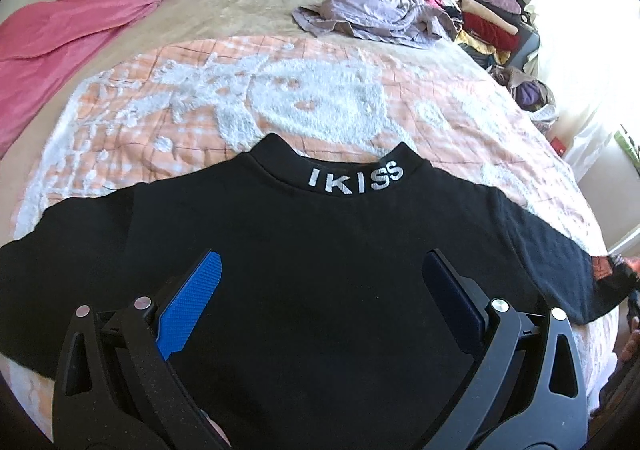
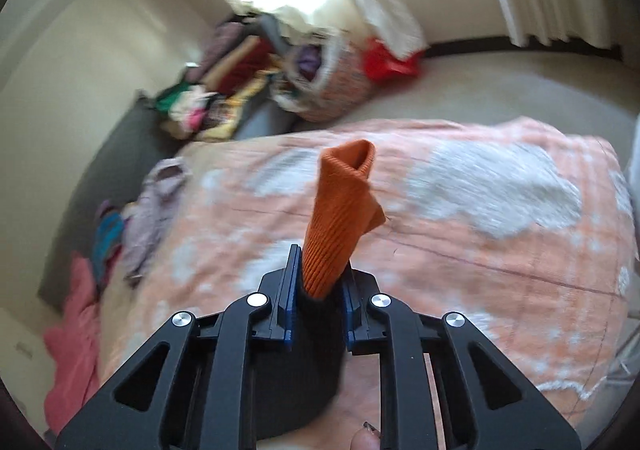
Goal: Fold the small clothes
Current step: 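Reach the right tool to the orange sleeve cuff and close on it, then lift the cuff with the right tool and fold the sleeve across the body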
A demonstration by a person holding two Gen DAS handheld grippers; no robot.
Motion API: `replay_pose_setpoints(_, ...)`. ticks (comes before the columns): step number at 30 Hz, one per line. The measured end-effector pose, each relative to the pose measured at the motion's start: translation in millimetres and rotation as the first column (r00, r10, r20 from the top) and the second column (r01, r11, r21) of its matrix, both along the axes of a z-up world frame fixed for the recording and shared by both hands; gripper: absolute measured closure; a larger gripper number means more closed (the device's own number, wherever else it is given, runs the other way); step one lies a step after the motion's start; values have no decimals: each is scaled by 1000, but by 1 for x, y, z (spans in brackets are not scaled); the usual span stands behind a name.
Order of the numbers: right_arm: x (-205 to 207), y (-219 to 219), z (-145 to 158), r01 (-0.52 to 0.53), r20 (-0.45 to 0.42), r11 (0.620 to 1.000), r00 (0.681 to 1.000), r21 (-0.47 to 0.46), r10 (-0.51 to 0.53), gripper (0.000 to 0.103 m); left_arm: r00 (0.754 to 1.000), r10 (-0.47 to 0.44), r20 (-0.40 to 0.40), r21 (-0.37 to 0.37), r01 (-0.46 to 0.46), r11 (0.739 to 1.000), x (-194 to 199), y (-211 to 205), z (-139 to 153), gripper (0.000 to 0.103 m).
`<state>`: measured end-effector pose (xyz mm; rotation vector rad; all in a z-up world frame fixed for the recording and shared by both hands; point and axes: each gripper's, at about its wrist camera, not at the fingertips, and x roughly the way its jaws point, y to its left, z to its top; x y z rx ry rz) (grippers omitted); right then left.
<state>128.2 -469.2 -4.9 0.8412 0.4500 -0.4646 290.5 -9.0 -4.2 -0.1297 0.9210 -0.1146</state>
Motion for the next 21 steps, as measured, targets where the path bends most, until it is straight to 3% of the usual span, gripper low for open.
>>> replay_pose_setpoints(5, 12, 36, 42, -123, 70, 990, 989, -72, 128, 88, 1000, 4, 18, -29, -4, 1000, -7, 11, 11, 8)
replay_pose_setpoints(10, 29, 81, 71, -248, 103, 960, 959, -133, 262, 89, 1000, -3, -2, -141, 3, 990, -12, 29, 13, 8)
replay_pose_setpoints(13, 40, 111, 83, -320, 110, 934, 934, -156, 339, 89, 1000, -16, -4, -227, 15, 974, -15, 38, 14, 8)
replay_pose_setpoints(21, 60, 199, 96, -491, 95, 845, 850, -212, 518, 89, 999, -36, -20, -281, 28, 959, -20, 51, 12, 8)
